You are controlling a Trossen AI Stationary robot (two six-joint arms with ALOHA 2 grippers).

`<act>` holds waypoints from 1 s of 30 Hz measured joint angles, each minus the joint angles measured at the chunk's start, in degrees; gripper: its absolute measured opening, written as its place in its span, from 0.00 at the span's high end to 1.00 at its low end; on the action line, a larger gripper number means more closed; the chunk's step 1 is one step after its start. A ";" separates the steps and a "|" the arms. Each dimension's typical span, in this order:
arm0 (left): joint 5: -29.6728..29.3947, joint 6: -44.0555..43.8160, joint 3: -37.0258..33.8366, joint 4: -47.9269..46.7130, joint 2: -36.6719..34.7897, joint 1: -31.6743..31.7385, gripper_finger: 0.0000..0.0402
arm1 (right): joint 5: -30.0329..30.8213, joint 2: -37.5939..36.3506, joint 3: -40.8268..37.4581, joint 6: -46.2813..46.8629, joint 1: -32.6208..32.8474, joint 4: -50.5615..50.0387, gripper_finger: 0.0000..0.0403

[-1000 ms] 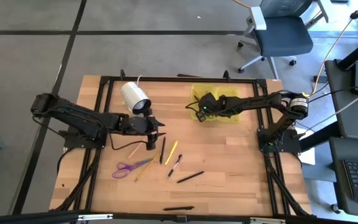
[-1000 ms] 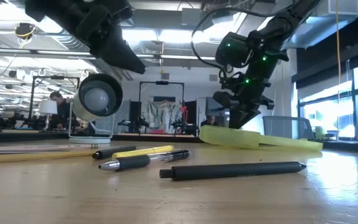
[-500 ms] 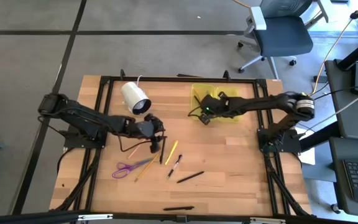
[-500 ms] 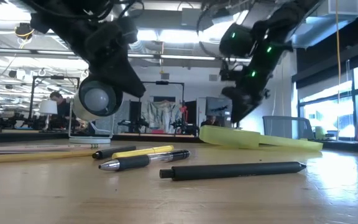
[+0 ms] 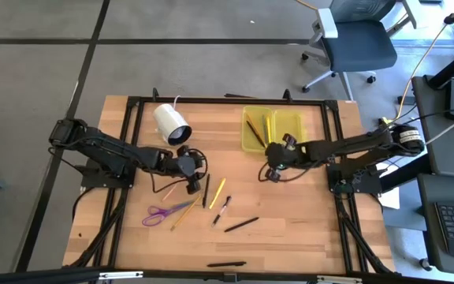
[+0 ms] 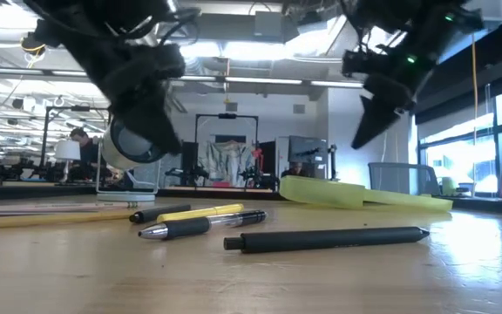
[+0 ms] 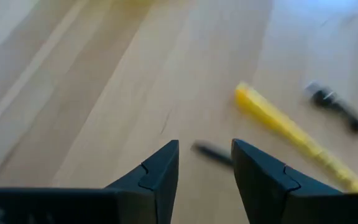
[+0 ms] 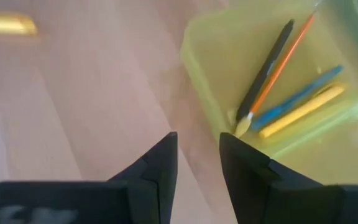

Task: Pick & place school supplies into a supply box
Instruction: Put the pink pencil into the yellow supply box

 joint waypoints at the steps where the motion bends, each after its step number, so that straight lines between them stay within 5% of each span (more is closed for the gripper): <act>1: -0.44 -1.66 0.15 -2.78 0.00 0.00 0.66 | -0.06 -0.42 -1.45 0.05 0.08 1.20 0.69; 8: -2.64 -12.09 2.43 -19.88 0.00 -1.40 0.69 | -0.02 -2.90 -6.80 4.75 -0.62 2.68 0.69; 30: 4.93 -29.35 2.53 -24.88 8.46 -1.84 0.69 | -1.71 -3.10 -6.89 2.80 -0.90 6.49 0.69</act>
